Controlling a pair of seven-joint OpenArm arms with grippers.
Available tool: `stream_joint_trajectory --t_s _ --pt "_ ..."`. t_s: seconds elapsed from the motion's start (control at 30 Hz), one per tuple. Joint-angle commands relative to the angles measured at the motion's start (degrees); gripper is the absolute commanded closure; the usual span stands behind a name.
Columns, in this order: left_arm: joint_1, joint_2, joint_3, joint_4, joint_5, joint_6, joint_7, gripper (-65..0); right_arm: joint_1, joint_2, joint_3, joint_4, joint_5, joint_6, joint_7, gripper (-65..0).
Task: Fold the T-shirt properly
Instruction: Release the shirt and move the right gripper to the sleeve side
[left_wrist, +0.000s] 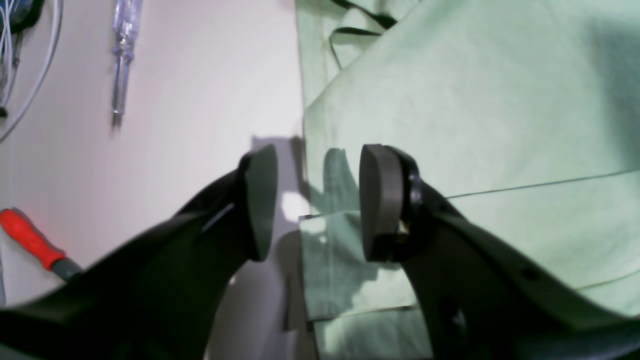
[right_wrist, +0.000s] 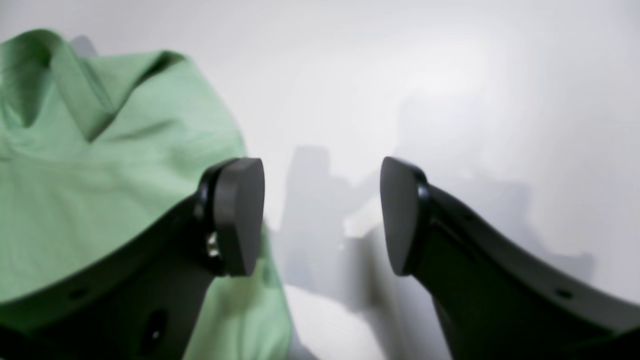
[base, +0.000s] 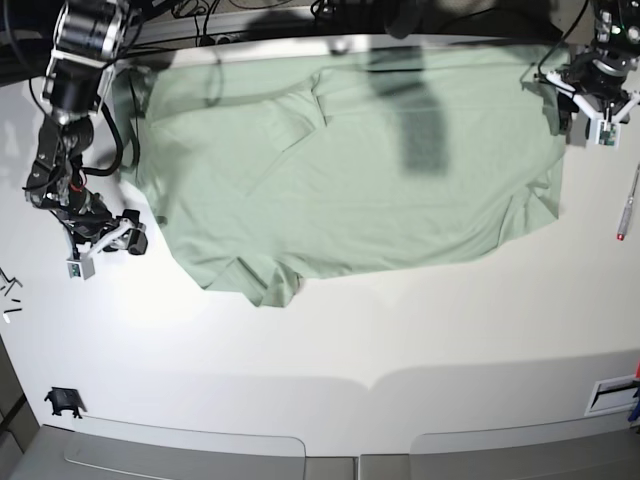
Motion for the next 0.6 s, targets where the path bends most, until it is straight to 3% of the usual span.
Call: stream_joint_trajectory --t_s 0.0,0.13,0.43,0.5,0.57 --pt "0.17 -0.74 -0.42 0.94 -0.15 0.26 -1.09 -25.5 3.26 0.9 -0.76 -2.36 2.69 1.49 1.2 -34.8" --pt "0.15 -0.74 -0.42 0.94 -0.15 0.26 -0.83 -25.5 8.39 0.35 -6.08 -12.28 7.41 3.4 0.22 -34.7" --pt "0.15 -0.74 -0.42 0.94 -0.15 0.26 -0.2 -25.5 8.74 -0.44 -12.04 -12.98 7.26 3.4 -1.44 -33.8" --pt "0.15 -0.76 -0.42 0.94 -0.15 0.26 -0.2 -25.5 8.76 -0.35 -12.04 -12.98 6.86 3.4 -1.42 -27.1" --pt "0.15 -0.76 -0.42 0.94 -0.15 0.26 -0.22 -25.5 8.74 -0.33 -12.04 -12.98 6.88 3.4 -1.4 -14.2"
